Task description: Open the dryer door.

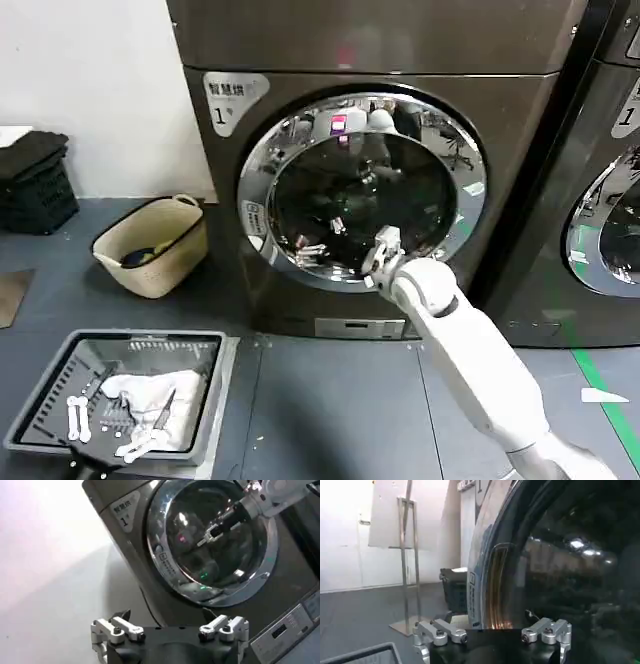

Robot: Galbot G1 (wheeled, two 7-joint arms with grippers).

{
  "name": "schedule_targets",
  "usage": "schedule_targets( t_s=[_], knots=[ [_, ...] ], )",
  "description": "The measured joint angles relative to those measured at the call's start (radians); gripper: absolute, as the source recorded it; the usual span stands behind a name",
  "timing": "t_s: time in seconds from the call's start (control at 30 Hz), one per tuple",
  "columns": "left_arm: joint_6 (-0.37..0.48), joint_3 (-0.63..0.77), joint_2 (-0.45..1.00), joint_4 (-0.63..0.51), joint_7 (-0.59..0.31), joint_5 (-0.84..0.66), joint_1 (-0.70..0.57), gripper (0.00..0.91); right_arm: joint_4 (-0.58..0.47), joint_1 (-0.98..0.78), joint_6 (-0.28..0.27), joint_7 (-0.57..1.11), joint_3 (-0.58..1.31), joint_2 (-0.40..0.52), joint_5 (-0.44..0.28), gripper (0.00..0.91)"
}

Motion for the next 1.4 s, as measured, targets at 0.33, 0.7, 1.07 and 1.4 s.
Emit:
schedule_targets(
  t_s=[0.33, 0.7, 1.07, 1.4],
  knots=[
    [0.0, 0.0, -0.001, 0.003, 0.001, 0.0, -0.003, 0.907, -0.041, 0.025, 0.002, -0.007, -0.018, 0.032, -0.01, 0.907],
    [0.0, 0.0, -0.001, 0.006, 0.002, 0.0, -0.005, 0.907, -0.112, 0.059, 0.007, -0.026, -0.036, 0.072, -0.03, 0.907],
    [0.0, 0.002, -0.001, 0.007, 0.003, 0.0, -0.006, 0.907, -0.166, 0.079, 0.012, -0.041, -0.051, 0.095, -0.038, 0.907],
    [0.0, 0.002, -0.001, 0.009, 0.004, 0.0, -0.006, 0.907, -0.211, 0.102, 0.022, -0.056, -0.064, 0.121, -0.051, 0.907]
  ],
)
